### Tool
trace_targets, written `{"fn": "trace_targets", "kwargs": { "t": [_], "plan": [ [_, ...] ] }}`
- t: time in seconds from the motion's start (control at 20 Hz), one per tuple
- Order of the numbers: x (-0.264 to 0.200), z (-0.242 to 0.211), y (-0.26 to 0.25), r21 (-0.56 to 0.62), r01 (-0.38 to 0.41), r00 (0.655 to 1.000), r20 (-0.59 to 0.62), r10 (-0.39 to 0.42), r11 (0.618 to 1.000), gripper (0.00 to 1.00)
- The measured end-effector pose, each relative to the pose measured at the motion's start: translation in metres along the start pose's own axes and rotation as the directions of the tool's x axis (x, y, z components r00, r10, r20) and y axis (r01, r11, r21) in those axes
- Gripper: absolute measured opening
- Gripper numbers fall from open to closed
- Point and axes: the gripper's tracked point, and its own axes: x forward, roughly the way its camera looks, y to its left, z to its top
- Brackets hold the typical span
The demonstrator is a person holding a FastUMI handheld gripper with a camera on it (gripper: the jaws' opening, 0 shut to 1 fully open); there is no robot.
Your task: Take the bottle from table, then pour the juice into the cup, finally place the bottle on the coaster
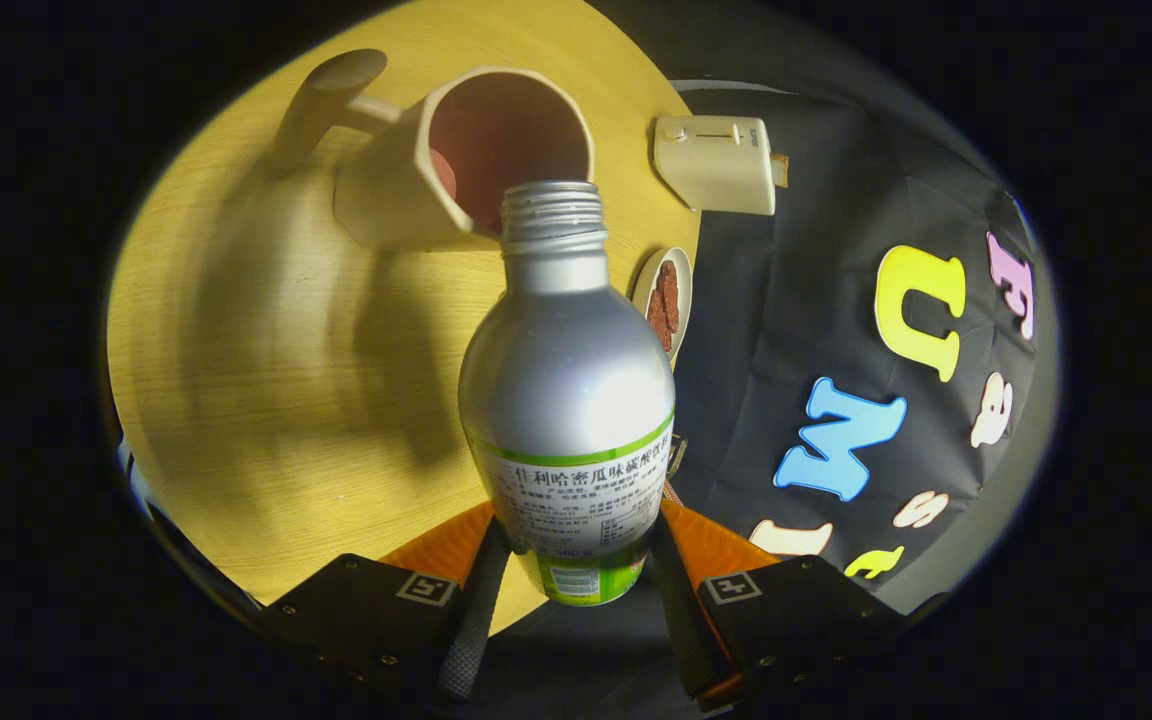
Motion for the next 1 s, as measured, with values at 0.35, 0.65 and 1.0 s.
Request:
{"fn": "trace_targets", "kwargs": {
  "t": [0.35, 0.65, 1.0],
  "plan": [
    [0.0, 0.0, -0.008, -0.071, 0.005, 1.0, -0.02, -0.006, 0.997, 0.74],
    [0.001, -0.001, -0.014, -0.116, 0.007, 0.999, -0.031, -0.01, 0.993, 0.75],
    [-0.002, 0.003, -0.02, -0.156, 0.012, 1.0, -0.016, -0.014, 0.988, 0.74]
  ]
}}
